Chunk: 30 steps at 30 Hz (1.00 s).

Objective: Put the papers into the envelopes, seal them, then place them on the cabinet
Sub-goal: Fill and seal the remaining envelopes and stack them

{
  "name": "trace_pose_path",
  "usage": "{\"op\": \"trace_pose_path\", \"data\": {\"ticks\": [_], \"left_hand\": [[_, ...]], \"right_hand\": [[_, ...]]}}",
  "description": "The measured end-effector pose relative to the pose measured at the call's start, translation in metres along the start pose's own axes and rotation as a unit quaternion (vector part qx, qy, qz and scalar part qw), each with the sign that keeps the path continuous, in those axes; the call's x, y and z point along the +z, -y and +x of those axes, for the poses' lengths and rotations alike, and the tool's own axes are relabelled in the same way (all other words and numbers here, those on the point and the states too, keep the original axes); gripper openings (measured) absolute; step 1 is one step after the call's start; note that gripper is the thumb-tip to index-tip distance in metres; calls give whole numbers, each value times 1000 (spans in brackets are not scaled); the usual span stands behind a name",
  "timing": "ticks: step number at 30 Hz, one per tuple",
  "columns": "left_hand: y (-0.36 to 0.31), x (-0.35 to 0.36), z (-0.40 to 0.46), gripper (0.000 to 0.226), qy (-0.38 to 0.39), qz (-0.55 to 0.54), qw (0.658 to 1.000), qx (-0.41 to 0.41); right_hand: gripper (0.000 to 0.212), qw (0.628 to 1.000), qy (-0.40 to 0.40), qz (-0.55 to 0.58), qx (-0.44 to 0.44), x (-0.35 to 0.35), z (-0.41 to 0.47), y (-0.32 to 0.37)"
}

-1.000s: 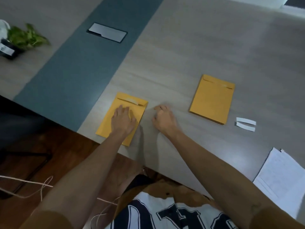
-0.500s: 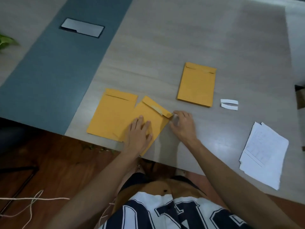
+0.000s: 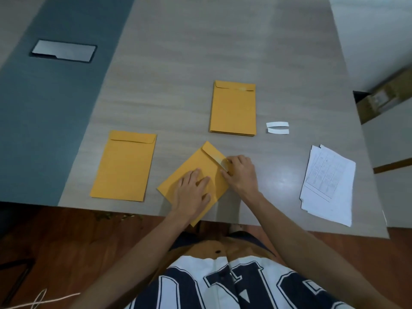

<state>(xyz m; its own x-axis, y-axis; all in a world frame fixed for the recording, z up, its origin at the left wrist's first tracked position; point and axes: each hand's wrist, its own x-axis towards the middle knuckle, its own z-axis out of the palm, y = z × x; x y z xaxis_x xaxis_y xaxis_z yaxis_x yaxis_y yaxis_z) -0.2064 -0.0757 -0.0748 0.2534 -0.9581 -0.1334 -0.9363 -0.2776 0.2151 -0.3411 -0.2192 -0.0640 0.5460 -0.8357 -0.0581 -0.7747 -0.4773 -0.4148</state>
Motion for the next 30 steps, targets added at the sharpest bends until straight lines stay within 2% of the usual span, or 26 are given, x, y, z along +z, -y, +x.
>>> {"op": "trace_pose_path", "data": {"ticks": [8, 12, 16, 21, 24, 30], "left_hand": [[0, -4, 0, 46, -17, 21, 1000, 14], [0, -5, 3, 43, -27, 17, 999, 14], [-4, -6, 14, 32, -48, 11, 999, 13], [-14, -19, 42, 19, -57, -23, 998, 1], [-20, -29, 65, 26, -29, -49, 998, -7], [-28, -37, 102, 54, 20, -58, 998, -10]], "right_hand": [[31, 999, -11, -24, -45, 6, 11, 4], [28, 998, -25, 14, -62, 0, 15, 0], [28, 996, -30, 75, -34, -7, 22, -9], [29, 996, -21, 88, 15, -10, 33, -15], [30, 996, -10, 86, 29, -10, 37, -15], [30, 989, 1, 139, 49, -10, 42, -17]]}}
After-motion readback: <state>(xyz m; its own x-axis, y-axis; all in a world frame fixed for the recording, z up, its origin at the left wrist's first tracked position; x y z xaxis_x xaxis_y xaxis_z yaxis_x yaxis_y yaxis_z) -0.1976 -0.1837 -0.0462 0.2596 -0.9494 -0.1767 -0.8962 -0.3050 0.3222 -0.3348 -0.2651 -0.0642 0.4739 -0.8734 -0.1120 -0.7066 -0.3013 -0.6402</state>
